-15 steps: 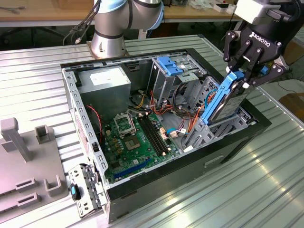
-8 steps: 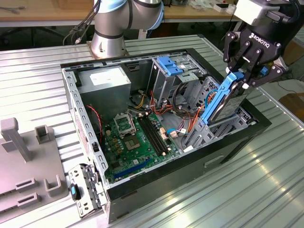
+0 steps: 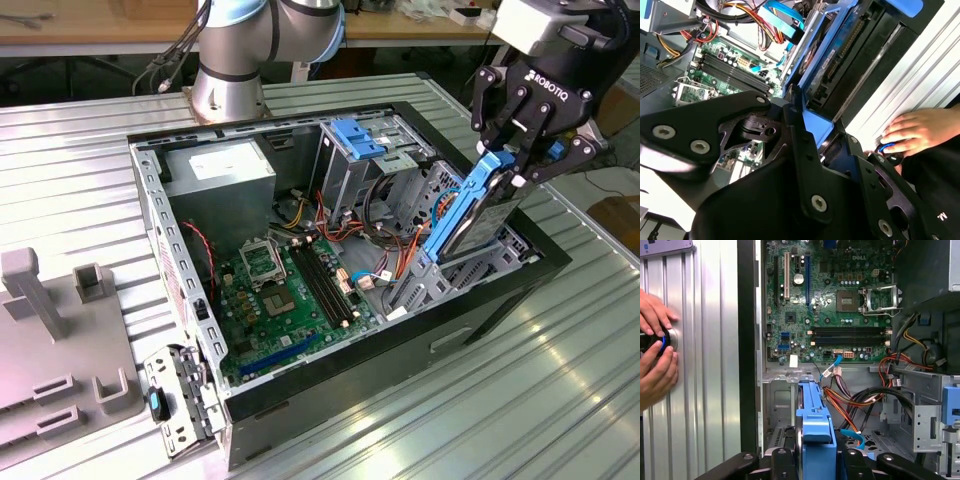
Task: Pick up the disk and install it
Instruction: 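Insert the disk into the insertion slot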
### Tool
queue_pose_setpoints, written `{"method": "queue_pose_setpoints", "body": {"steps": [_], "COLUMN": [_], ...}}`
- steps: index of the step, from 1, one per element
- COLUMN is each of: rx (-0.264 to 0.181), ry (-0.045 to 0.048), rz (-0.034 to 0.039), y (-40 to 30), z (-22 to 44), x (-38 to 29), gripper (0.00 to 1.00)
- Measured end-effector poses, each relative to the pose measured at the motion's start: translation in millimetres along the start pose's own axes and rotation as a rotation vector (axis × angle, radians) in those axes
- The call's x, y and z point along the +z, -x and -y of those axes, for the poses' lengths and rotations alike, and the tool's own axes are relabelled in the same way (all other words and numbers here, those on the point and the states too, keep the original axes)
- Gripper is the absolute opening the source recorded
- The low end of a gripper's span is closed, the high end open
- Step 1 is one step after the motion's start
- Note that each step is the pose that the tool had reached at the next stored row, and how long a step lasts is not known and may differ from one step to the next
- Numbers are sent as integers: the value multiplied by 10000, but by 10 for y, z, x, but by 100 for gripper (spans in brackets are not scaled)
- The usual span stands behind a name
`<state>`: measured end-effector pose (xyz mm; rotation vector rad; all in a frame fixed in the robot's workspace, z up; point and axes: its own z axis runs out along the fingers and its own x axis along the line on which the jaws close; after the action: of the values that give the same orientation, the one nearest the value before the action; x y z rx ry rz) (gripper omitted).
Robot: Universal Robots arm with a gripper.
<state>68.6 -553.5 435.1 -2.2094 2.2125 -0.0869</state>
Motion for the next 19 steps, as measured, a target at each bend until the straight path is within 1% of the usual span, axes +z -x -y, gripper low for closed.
{"method": "queue_pose_setpoints", "body": {"steps": [10,11,12,13,14,17,19], "rx": [-2,-2,-1,-1,-1,-2,-1], "ry": [-11,-11,-11,-10,-12,-13,-13], "rz": [1,0,0,0,0,0,0], "y": [0,0,0,0,0,0,1], "z": [0,-1,-1,-1,-1,0,12], "x": [0,0,0,0,0,0,1], "gripper": [37,38,44,44,51,51,51]}}
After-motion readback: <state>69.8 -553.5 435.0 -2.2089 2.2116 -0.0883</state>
